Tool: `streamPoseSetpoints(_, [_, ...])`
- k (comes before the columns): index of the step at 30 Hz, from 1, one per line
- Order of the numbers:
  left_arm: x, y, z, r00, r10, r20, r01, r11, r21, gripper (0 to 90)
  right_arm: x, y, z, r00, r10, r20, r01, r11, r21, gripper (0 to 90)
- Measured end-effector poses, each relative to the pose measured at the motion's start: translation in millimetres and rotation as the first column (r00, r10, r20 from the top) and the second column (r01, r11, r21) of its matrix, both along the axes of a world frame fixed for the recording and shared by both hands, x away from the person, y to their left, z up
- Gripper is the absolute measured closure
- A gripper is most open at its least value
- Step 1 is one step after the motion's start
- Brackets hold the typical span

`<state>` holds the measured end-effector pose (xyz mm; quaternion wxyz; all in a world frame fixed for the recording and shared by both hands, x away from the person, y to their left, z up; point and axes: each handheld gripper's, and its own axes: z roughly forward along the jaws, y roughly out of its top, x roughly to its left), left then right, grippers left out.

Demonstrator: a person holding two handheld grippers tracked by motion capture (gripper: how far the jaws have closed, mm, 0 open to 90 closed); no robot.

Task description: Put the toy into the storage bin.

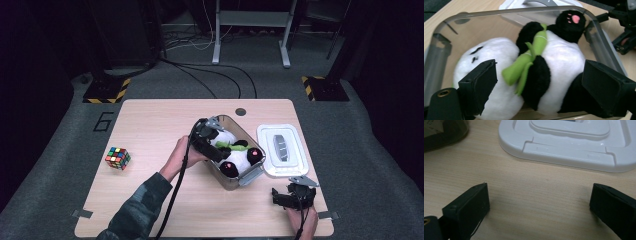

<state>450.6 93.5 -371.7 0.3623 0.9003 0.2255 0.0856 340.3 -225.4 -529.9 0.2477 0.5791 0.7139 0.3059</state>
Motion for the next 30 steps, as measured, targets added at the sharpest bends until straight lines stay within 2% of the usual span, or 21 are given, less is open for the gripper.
streamPoseSetpoints(5, [-6.3,-2.5,1.2,0.9998,-0.019,-0.003,0.019,0.9998,-0.008,11.8,0.0,0.0,0.0,1.0000,0.000,0.000,0.000,1.000,0.000,2.0])
streamPoseSetpoints(8, [-9.9,-8.0,-2.1,0.9994,-0.034,0.005,0.034,0.9985,0.043,11.8,0.0,0.0,0.0,1.0000,0.000,0.000,0.000,1.000,0.000,2.0])
streamPoseSetpoints(12, [-12.3,-13.1,-6.8,0.9993,-0.030,0.021,0.029,0.9978,0.060,12.0,0.0,-0.1,0.0,1.0000,0.000,-0.001,0.000,1.000,0.000,2.0])
streamPoseSetpoints(15, [-13.4,-17.6,-12.3,0.9989,-0.038,0.027,0.036,0.9953,0.091,12.0,-0.1,-0.1,0.1,1.0000,0.000,-0.001,0.000,1.000,0.000,2.0])
streamPoseSetpoints(25, [-11.6,-25.9,-22.4,0.9989,-0.037,0.029,0.033,0.9920,0.122,12.0,-0.1,-0.2,0.0,1.0000,0.001,-0.001,-0.001,1.000,0.000,2.0])
streamPoseSetpoints(30, [-10.5,-27.9,-22.3,0.9988,-0.038,0.032,0.034,0.9914,0.126,12.0,-0.1,-0.1,0.1,1.0000,0.000,-0.001,0.000,1.000,0.000,2.0])
